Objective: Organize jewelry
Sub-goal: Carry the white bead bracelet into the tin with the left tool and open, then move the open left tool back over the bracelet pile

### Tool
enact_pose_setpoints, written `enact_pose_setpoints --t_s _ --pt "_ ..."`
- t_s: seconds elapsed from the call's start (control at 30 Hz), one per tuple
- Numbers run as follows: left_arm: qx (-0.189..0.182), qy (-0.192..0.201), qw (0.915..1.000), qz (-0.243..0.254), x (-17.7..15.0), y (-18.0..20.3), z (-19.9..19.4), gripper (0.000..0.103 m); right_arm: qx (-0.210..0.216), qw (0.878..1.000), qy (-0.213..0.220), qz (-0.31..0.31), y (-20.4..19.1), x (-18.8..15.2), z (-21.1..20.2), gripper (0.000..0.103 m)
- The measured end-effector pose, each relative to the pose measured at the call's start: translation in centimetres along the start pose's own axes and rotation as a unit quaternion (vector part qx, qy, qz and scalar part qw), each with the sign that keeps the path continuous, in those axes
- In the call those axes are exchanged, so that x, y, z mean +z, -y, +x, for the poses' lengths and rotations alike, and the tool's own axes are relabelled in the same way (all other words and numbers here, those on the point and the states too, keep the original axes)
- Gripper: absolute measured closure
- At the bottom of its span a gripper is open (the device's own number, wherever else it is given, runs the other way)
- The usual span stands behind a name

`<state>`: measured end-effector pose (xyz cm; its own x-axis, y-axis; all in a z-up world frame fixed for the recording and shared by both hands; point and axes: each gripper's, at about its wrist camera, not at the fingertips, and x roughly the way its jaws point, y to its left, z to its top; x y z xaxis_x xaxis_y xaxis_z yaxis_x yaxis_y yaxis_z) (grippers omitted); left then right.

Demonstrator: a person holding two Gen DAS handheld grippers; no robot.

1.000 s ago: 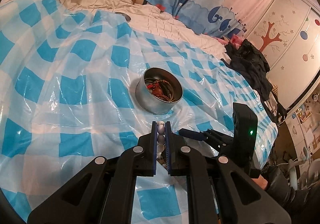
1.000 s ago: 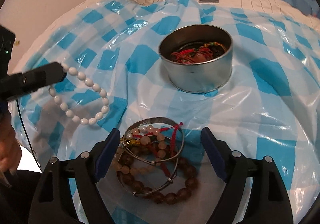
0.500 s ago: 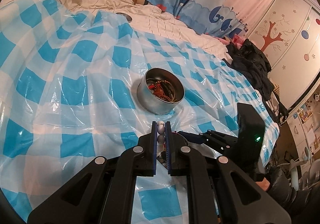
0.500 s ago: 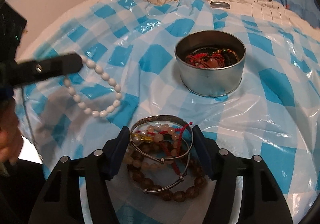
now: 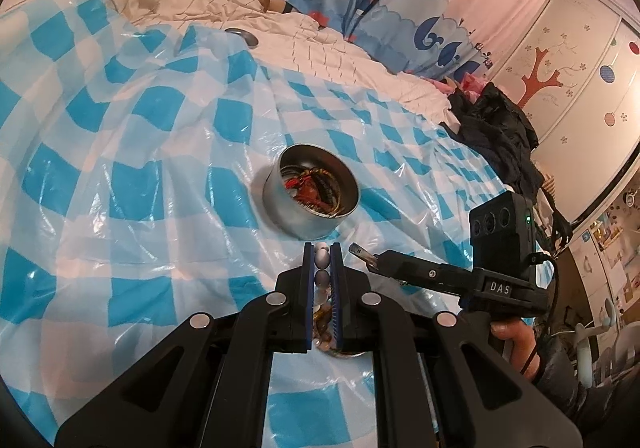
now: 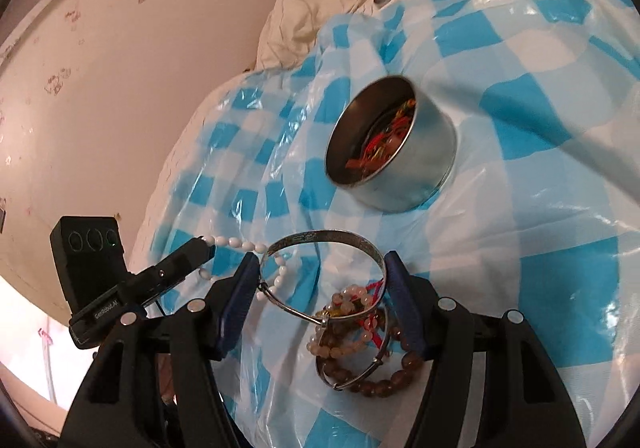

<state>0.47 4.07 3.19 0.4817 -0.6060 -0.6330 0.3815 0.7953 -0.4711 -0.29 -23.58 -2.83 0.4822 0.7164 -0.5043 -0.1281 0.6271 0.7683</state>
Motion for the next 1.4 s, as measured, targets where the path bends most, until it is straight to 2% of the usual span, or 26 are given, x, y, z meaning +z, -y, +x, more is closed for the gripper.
enact_pose_setpoints --t_s 0.2,0.47,0.67,0.7,0.77,0.8,0.83,0.9,1.0,1.13,1.27,1.4 --pt "-0.013 0.011 0.9999 0.001 1.3 1.5 0.9 0.097 -0.012 1.000 0.021 -0.002 0.1 0.4 -1.5 0.041" --pt "-0.034 0.031 0.9989 -0.006 4.2 3.7 3.6 0.097 -0.001 0.999 0.042 0.028 1.4 1.2 -3.1 0.040" --pt "-0.044 0.048 0.9968 -0.046 6.0 3.4 7.1 0.096 -0.008 0.998 0.050 0.023 1.3 1.5 -3.5 0.041" --pt "-0.039 0.046 0.9967 -0.054 6.2 3.1 7.7 0.094 -0.010 0.998 0.051 0.022 1.3 1.5 -3.6 0.041" --pt "0.000 0.024 0.9969 -0.075 6.1 2.2 9.5 0.075 -0.019 0.998 0.053 0.018 1.2 1.5 -3.7 0.040" --pt "0.024 0.016 0.9959 -0.085 5.9 1.8 9.9 0.059 -0.021 0.998 0.054 0.017 1.2 1.5 -3.7 0.040" --pt "0.048 0.012 0.9939 -0.098 5.8 1.4 10.1 0.053 -0.024 0.998 0.056 0.016 1.2 1.6 -3.7 0.041" --pt "0.064 0.011 0.9911 -0.116 5.4 0.6 9.8 0.053 -0.039 0.997 0.061 0.008 1.1 1.6 -3.9 0.041" --pt "0.080 0.031 0.9888 -0.122 5.4 -0.1 8.0 0.046 -0.075 0.994 0.075 -0.022 0.1 1.8 -3.8 0.041" --pt "0.083 0.045 0.9868 -0.132 5.2 -1.4 6.1 0.045 -0.115 0.986 0.090 -0.082 -2.5 3.4 -2.5 0.041" --pt "0.089 0.040 0.9864 -0.133 4.9 -2.1 4.8 0.044 -0.166 0.968 0.096 -0.163 -4.9 5.3 0.8 0.040" --pt "0.094 0.037 0.9884 -0.114 4.5 -1.9 3.7 0.039 -0.223 0.952 0.073 -0.197 -4.2 6.1 4.4 0.034"
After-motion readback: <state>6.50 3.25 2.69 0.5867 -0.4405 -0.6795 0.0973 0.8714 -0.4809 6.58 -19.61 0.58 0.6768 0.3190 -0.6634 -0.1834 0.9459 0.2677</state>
